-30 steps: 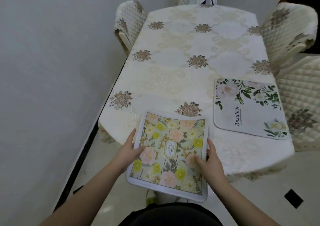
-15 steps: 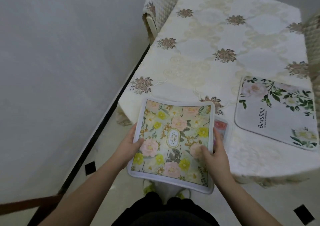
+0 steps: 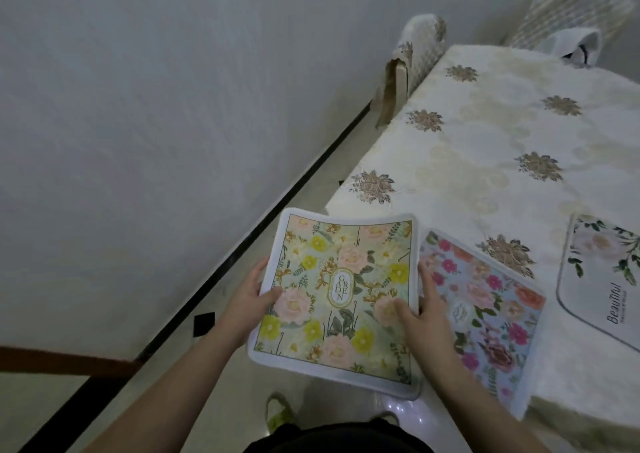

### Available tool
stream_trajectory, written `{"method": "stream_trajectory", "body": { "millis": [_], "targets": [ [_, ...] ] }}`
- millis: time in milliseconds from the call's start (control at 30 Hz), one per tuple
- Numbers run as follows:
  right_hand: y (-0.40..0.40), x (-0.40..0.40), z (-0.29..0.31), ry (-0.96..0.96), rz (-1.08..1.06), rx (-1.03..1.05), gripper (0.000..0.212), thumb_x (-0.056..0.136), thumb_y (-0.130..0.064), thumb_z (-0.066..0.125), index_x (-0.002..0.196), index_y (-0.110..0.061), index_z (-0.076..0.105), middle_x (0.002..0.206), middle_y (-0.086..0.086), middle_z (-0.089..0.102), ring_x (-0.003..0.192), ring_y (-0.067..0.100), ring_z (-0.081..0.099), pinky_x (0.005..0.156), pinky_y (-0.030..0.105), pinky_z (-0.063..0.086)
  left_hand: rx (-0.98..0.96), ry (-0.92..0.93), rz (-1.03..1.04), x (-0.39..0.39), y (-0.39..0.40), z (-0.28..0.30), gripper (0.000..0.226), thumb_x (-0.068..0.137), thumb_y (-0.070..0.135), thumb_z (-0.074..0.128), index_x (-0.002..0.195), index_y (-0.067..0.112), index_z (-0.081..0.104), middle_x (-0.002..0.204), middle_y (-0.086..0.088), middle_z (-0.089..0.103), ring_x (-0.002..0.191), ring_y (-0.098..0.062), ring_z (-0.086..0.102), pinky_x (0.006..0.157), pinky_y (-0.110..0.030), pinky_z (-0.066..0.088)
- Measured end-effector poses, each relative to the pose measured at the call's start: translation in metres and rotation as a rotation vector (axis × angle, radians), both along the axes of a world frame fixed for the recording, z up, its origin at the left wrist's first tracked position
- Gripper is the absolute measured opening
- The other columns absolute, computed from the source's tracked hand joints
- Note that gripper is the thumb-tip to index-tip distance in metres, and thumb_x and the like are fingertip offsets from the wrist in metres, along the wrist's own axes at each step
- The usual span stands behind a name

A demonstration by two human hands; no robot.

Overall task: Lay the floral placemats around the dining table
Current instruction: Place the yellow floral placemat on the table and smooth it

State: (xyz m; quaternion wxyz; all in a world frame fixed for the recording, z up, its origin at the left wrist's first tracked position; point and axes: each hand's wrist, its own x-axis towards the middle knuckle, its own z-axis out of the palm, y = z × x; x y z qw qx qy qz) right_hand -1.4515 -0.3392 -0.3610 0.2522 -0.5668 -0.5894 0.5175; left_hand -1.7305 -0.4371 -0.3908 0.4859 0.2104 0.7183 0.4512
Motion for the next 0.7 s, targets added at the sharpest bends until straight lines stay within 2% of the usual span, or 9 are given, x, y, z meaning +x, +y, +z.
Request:
{"method": "stream_trajectory", "body": {
  "millis": [33, 100, 233, 333, 400, 567, 700],
  "targets": [
    [-0.007, -0.014, 0.0, -0.014, 0.007, 0.009, 0.073, 0.098, -0.017, 0.056, 0.15, -0.049, 0.017, 0.146, -0.002, 0.049, 0.125, 0.018, 0.055, 0.102, 0.047, 0.049, 0.003, 0.018, 0.004, -0.014, -0.007, 0.003, 0.06, 0.095, 0.008, 0.062, 0.142, 0.041, 0.043, 0.112, 0.002, 0.073, 0.09, -0.023, 0.075, 0.073, -0.052, 0.061],
    [-0.018, -0.039, 0.001, -0.01, 0.013, 0.0, 0.072, 0.098, -0.014, 0.055, 0.151, -0.046, 0.017, 0.144, -0.001, 0.051, 0.12, 0.018, 0.058, 0.097, 0.045, 0.052, 0.013, 0.041, 0.005, -0.04, -0.018, 0.009, 0.059, 0.095, 0.009, 0.063, 0.145, 0.034, 0.042, 0.107, 0.006, 0.073, 0.086, -0.018, 0.076, 0.067, -0.044, 0.062],
    [-0.035, -0.085, 0.003, -0.021, 0.05, -0.008, 0.072, 0.097, -0.019, 0.056, 0.151, -0.047, 0.017, 0.142, -0.005, 0.053, 0.115, 0.014, 0.061, 0.092, 0.046, 0.056, 0.027, 0.033, 0.051, -0.083, -0.043, 0.011, 0.058, 0.095, 0.008, 0.063, 0.143, 0.033, 0.042, 0.106, 0.005, 0.071, 0.083, -0.018, 0.076, 0.061, -0.039, 0.062],
    [-0.045, -0.112, 0.006, -0.014, 0.096, 0.015, 0.07, 0.092, -0.029, 0.059, 0.148, -0.048, 0.023, 0.139, -0.009, 0.056, 0.117, 0.016, 0.062, 0.091, 0.051, 0.055, 0.046, 0.076, 0.074, -0.109, -0.06, 0.01, 0.06, 0.095, 0.011, 0.064, 0.144, 0.035, 0.042, 0.114, -0.001, 0.071, 0.088, -0.02, 0.075, 0.069, -0.047, 0.063],
    [-0.051, -0.126, 0.007, -0.01, 0.107, 0.028, 0.07, 0.091, -0.027, 0.061, 0.148, -0.046, 0.026, 0.133, -0.011, 0.06, 0.113, 0.014, 0.064, 0.089, 0.05, 0.056, 0.056, 0.08, 0.09, -0.123, -0.068, 0.01, 0.063, 0.094, 0.012, 0.065, 0.145, 0.039, 0.04, 0.116, 0.0, 0.072, 0.09, -0.021, 0.075, 0.073, -0.051, 0.062],
    [-0.049, -0.15, 0.006, 0.008, 0.14, 0.043, 0.067, 0.084, -0.028, 0.061, 0.143, -0.046, 0.034, 0.126, -0.014, 0.064, 0.111, 0.013, 0.065, 0.091, 0.052, 0.055, 0.077, 0.045, 0.1, -0.149, -0.074, 0.014, 0.063, 0.094, 0.012, 0.065, 0.139, 0.047, 0.039, 0.117, -0.003, 0.071, 0.092, -0.025, 0.075, 0.07, -0.053, 0.061],
    [-0.034, -0.165, 0.008, 0.036, 0.141, 0.064, 0.062, 0.087, -0.009, 0.059, 0.137, -0.043, 0.042, 0.12, -0.013, 0.067, 0.108, 0.009, 0.066, 0.09, 0.046, 0.056, 0.084, 0.01, 0.127, -0.161, -0.067, 0.014, 0.062, 0.096, 0.011, 0.063, 0.139, 0.047, 0.04, 0.118, -0.004, 0.07, 0.093, -0.027, 0.074, 0.069, -0.053, 0.061]
  ]
}}
